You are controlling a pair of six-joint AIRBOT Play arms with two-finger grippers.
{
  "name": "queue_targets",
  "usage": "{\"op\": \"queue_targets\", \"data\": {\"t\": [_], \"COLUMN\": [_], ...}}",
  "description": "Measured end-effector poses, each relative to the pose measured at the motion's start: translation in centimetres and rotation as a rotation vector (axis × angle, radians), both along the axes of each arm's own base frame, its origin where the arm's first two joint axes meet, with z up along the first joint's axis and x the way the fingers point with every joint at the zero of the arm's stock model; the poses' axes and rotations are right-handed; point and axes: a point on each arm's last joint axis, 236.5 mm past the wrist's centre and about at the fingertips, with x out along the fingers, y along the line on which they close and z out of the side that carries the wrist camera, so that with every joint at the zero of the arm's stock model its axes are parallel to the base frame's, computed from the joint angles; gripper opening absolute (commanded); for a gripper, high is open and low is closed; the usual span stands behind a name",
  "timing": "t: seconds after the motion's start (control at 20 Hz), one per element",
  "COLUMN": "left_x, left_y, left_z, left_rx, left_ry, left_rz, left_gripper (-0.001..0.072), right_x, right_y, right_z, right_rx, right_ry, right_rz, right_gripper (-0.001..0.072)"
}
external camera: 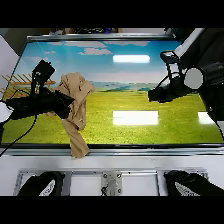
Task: Fold the clothes and pants, and hang the long-sleeved shirts on hangers.
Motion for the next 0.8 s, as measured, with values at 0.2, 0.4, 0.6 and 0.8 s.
{"op": "queue_targets", "data": {"t": [0.2, 0.4, 0.6, 0.8], "left_x": [0.0, 0.0, 0.1, 1.6], "left_y": [0.0, 0.0, -0.2, 0.1], "left_z": [0.0, 0.0, 0.2, 0.9], "left_rx": [0.0, 0.0, -0.011, -0.039], "left_ry": [0.0, 0.0, -0.004, -0.044], "left_rz": [0.0, 0.0, 0.0, 0.05], "left_gripper": [0.0015, 0.0015, 0.0016, 0.0663], "right_x": [0.0, 0.0, 0.0, 0.0], "right_y": [0.0, 0.0, 0.0, 0.0], "right_z": [0.0, 0.0, 0.0, 0.0], "right_rx": [0.0, 0.0, 0.0, 0.0], "right_ry": [0.0, 0.0, 0.0, 0.0], "right_rz": [0.0, 0.0, 0.0, 0.0], "right_gripper": [0.0019, 0.002, 0.002, 0.0019]}}
